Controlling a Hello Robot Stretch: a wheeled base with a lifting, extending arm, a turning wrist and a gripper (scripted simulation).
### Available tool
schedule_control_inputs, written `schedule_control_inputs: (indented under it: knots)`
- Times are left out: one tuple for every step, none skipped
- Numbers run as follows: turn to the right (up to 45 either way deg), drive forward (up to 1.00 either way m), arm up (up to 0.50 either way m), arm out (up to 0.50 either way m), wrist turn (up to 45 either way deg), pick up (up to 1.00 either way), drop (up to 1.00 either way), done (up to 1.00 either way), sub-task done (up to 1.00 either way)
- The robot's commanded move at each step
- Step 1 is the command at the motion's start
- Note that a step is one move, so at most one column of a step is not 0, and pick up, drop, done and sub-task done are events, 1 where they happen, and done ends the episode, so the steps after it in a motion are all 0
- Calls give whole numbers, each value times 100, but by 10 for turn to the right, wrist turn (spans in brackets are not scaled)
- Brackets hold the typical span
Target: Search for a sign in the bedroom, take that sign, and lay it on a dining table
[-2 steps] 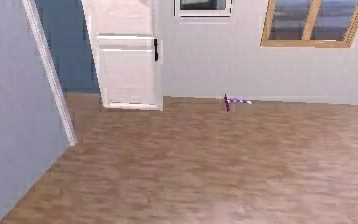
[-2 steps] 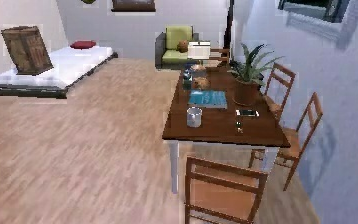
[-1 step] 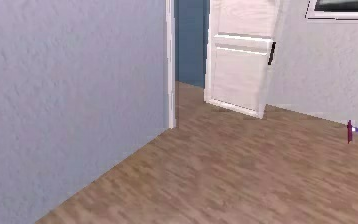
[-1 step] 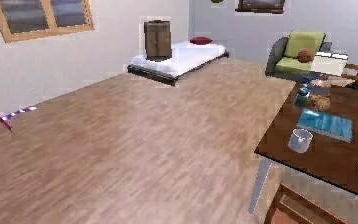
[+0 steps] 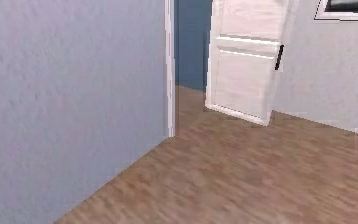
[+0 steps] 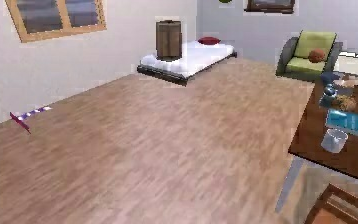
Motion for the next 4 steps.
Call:
schedule_control_inputs:
  knots:
    - [-450,0,0,0,0,0,0,0,0]
    - [-450,0,0,0,0,0,0,0,0]
    - [-450,0,0,0,0,0,0,0,0]
    - [-360,0,0,0,0,0,0,0,0]
